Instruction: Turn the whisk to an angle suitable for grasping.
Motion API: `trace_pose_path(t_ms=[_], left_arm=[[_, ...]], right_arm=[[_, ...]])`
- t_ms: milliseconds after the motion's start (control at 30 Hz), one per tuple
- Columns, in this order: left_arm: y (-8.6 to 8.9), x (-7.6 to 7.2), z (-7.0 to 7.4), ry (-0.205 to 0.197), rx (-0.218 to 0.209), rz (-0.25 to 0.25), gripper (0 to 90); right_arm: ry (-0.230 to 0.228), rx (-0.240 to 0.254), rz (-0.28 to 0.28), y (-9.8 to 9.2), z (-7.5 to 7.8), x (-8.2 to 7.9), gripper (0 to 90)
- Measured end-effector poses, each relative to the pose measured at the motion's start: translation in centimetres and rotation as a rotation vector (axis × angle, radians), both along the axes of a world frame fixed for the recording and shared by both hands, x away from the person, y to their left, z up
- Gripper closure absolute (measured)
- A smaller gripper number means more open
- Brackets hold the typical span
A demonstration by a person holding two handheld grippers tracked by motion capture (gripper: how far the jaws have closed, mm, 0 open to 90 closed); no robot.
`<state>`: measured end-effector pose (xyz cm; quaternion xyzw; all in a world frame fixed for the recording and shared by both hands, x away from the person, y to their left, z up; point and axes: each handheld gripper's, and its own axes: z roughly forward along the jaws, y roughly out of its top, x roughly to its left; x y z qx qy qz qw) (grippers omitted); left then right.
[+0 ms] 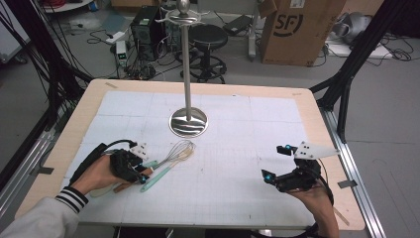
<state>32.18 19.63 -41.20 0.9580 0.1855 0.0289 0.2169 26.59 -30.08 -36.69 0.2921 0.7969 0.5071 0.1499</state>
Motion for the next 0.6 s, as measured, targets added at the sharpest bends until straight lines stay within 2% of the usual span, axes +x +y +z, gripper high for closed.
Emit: trace_pose_path(t_ms=[67,167,233,400,567,600], left_arm=[[0.0,0.1,0.1,-0.008,-0.007,0.054,71.7],[0.0,0.2,0.1,-0.009,-0.014,0.057,72.6],[0.0,0.1,0.3,-0.030,-0.024,0.077,72.7],[0.0,0.2,0.7,-0.047,-0.036,0.074,72.8],[0.3,0.0,1.8,-0.060,-0.091,0.073,72.9],[0.3,0.0,1.8,-0.060,-0.091,0.073,72.9]], right_arm=[[0.001,-0.001,0.001,0.0,0.0,0.0,0.1],[0.002,-0.002,0.000,0.0,0.0,0.0,0.1],[0.003,-0.002,-0.003,0.0,0.0,0.0,0.1],[0.002,-0.001,-0.003,-0.1,0.0,0.0,0.1],[-0.003,0.001,0.000,-0.1,0.2,-0.1,0.1],[-0.004,0.000,0.000,-0.1,0.2,-0.1,0.1]])
